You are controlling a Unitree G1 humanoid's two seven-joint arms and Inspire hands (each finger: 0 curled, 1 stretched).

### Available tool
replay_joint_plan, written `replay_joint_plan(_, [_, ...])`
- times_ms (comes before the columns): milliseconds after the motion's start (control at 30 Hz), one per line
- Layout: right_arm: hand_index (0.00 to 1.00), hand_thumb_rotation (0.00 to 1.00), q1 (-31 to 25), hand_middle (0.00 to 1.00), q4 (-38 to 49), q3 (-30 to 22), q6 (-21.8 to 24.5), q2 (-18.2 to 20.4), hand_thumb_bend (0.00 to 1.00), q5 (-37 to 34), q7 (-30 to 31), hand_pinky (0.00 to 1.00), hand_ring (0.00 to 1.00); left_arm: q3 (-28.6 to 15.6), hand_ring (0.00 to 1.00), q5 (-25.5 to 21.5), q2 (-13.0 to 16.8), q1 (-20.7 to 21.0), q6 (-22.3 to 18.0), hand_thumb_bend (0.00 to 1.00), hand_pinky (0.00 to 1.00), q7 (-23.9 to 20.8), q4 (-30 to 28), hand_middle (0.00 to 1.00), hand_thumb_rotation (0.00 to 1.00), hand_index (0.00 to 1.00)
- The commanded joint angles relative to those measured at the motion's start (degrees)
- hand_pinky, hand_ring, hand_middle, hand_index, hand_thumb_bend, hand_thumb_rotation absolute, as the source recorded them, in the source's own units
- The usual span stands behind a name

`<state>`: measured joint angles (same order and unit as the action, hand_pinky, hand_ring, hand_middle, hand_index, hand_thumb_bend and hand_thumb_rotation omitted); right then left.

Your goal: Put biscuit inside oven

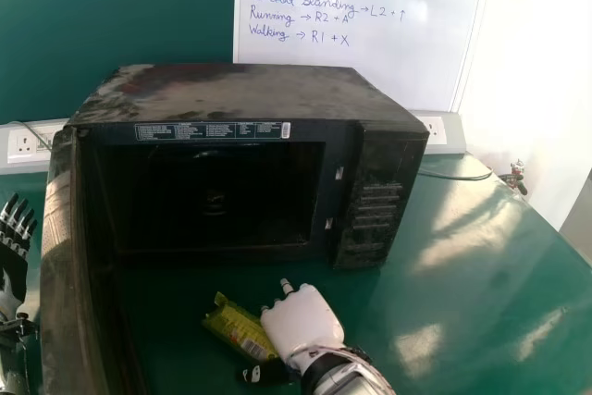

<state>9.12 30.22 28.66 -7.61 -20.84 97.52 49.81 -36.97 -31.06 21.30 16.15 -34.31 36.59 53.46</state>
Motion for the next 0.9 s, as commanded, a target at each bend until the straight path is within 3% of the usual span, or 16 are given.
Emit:
replay_joint_plan(0, [0.82,0.69,-0.35,0.76,-2.06,-0.29,0.67,-0.12,1.00,1.71,1.19,0.63,0.69,0.13,0.60,-0.39,-4.79,-4.66,-0.33,0.29,0.39,0.11,3.21,0.68,0.82,0.79])
replay_joint_plan(233, [0.82,0.69,0.84,0.76,-2.76,0.53,0.98,-0.33,1.00,4.48,2.16,0.60,0.67,0.15,0.60,-0.37,-4.79,-4.69,-0.21,0.28,0.39,0.05,3.15,0.68,0.81,0.79])
replay_joint_plan(367, [0.81,0.64,0.89,0.76,-3.23,0.44,1.35,-0.03,0.95,3.55,1.95,0.59,0.68,0.07,0.60,-0.62,-4.83,-4.75,0.23,0.28,0.40,0.21,2.95,0.68,0.82,0.79])
replay_joint_plan(600, [0.76,0.37,0.72,0.69,-3.75,0.68,1.76,-0.41,0.78,3.56,-0.70,0.55,0.62,0.15,0.60,-0.58,-4.97,-4.85,0.28,0.27,0.38,0.06,2.57,0.68,0.83,0.79])
replay_joint_plan(700, [0.72,0.33,0.27,0.66,-3.84,-0.01,2.09,-0.30,0.73,1.41,-2.15,0.56,0.63,0.14,0.60,-0.53,-4.90,-4.81,0.18,0.28,0.39,0.11,2.69,0.68,0.82,0.78])
replay_joint_plan(767, [0.70,0.29,-0.21,0.63,-4.06,-0.80,2.58,0.26,0.73,-1.39,-3.68,0.56,0.61,0.17,0.60,-0.41,-4.89,-4.80,0.02,0.27,0.38,-0.04,2.75,0.68,0.82,0.78])
replay_joint_plan(867, [0.66,0.14,-1.80,0.52,-4.54,-2.46,3.63,1.05,0.77,-6.70,-10.13,0.52,0.51,0.23,0.60,-0.27,-4.85,-4.82,-0.05,0.27,0.40,-0.14,2.79,0.68,0.85,0.79])
